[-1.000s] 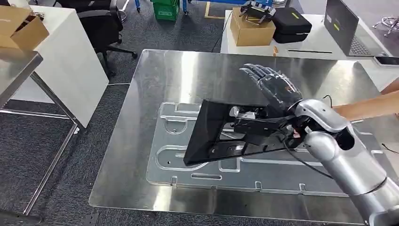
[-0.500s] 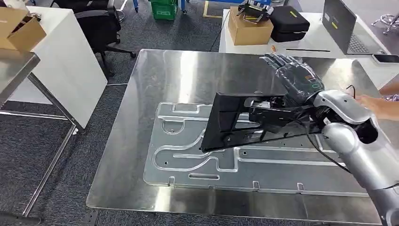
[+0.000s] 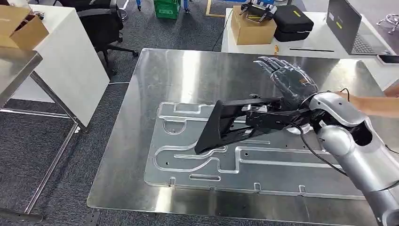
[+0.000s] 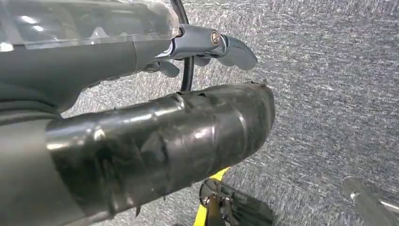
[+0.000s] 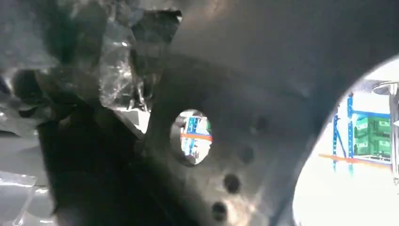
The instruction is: Take the parts from the cabinet and place them on the table.
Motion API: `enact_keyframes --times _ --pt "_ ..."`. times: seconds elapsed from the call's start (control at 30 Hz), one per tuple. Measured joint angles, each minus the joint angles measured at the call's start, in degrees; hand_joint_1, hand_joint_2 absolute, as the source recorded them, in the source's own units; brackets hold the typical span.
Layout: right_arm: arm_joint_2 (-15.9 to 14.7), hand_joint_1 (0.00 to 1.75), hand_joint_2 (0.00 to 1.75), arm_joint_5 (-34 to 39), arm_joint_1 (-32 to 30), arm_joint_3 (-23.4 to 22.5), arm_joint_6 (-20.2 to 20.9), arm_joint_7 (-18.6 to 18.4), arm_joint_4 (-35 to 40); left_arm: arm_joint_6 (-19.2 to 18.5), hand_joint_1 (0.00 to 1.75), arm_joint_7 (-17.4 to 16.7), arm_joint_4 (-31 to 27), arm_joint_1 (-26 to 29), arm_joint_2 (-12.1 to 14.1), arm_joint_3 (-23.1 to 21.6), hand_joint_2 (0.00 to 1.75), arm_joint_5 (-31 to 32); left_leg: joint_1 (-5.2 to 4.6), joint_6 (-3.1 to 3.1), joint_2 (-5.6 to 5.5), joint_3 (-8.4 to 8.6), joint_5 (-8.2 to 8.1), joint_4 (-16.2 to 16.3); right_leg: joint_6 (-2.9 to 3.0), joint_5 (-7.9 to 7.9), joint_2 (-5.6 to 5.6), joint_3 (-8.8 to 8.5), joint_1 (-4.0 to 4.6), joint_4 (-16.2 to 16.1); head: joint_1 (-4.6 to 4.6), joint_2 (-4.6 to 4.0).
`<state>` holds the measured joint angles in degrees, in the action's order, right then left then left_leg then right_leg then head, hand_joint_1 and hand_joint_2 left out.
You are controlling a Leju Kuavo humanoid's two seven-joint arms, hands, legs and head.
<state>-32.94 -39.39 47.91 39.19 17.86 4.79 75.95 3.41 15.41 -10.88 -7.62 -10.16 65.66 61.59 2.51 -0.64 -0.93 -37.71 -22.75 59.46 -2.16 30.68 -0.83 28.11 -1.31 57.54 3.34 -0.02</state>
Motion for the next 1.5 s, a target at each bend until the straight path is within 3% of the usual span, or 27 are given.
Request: enact_keyframes --times 0.17,0.33,0.43,1.5 --pt "0.26 0.00 0.00 -1.10 -0.82 0.24 -0.96 -0.02 0.02 0.15 0.00 0.00 0.00 0.07 -0.20 0.00 0.00 -0.02 -0.01 0.00 -0.22 -0.06 0.01 0.00 -0.01 0.01 -0.20 -0.04 -0.01 0.00 0.00 0.00" --pt "0.96 0.00 0.00 -10.65 -0.81 2.60 -3.41 -0.37 0.00 0.26 0.00 0.00 0.00 0.07 -0.31 0.00 0.00 -0.22 -0.02 0.00 -0.18 -0.05 0.01 -0.02 -0.01 0.01 -0.14 -0.04 -0.01 0.00 0.00 0.00" --pt "1.73 0.00 0.00 -12.41 -0.76 4.78 -3.21 -0.17 0.00 0.26 0.00 -0.02 0.00 0.10 -0.35 0.00 0.00 -0.37 -0.01 0.00 -0.22 -0.04 0.03 -0.01 -0.01 0.01 -0.21 -0.03 0.00 0.00 0.00 0.00" --pt "3.65 0.00 0.00 -12.70 0.04 7.69 -3.32 0.44 -1.73 0.37 0.00 0.11 0.00 0.78 -0.66 0.17 0.00 -0.74 -0.02 -0.01 -0.37 -0.07 0.03 -0.01 0.00 0.02 -0.31 -0.07 -0.02 -0.01 0.00 0.00"
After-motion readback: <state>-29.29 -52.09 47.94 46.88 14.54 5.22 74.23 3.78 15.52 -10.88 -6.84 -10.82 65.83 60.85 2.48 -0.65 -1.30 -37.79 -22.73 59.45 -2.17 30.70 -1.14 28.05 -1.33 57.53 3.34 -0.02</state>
